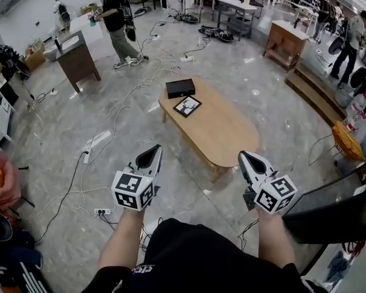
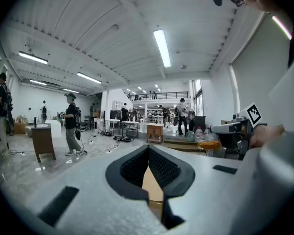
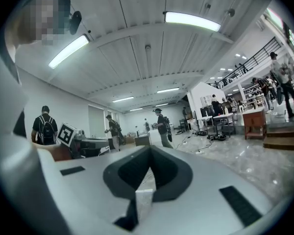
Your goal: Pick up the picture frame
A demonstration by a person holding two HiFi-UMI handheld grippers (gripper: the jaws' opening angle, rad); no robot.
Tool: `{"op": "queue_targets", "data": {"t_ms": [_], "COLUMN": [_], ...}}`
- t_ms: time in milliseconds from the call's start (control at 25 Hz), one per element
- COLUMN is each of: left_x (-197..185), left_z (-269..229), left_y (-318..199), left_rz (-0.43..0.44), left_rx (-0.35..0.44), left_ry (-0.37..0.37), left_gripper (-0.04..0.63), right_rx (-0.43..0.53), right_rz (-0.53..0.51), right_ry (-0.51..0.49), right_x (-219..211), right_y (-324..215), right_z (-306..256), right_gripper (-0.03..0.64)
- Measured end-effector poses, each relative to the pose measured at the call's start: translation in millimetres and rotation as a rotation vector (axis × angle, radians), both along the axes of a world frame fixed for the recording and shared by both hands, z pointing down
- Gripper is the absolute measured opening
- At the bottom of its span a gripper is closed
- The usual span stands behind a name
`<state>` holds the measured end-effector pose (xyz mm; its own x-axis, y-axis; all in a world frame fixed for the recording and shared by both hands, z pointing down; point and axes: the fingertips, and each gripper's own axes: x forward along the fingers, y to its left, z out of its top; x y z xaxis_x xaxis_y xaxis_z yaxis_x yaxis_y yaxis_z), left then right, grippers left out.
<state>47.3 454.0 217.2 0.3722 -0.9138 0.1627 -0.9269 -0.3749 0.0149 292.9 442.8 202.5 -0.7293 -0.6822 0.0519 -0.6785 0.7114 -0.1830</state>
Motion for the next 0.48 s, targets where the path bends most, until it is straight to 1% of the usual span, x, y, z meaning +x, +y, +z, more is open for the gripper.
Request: {"op": "queue_targets", "data": {"t_ms": [80,200,320,480], "left_x": [6,9,9,0], "left_z": [4,7,8,12], "left_y": [2,1,-9,-32], "left_rz": [-0.002,-0.006,-0.013,-0.014], "left_rx": [-0.016,-0.023,-0.023,-0.024], "left_ry": [0.011,0.007,0.015,0.02], "left_gripper": [0.009,0.009,0.009,0.009], "right_rx": [-0.021,-0.042,-0.058,-0.077], "right_rz": [-0.01,-0.027,-0.029,-0.05], "right_ry": [-0.005,-0.006,-0.009,-0.008], "right_x": [2,3,3,-10], "right_y": [0,-3,-15,-36], "right_z": [5,12,17,22], "right_gripper": [0.003,0.003,0.003,0.003]}}
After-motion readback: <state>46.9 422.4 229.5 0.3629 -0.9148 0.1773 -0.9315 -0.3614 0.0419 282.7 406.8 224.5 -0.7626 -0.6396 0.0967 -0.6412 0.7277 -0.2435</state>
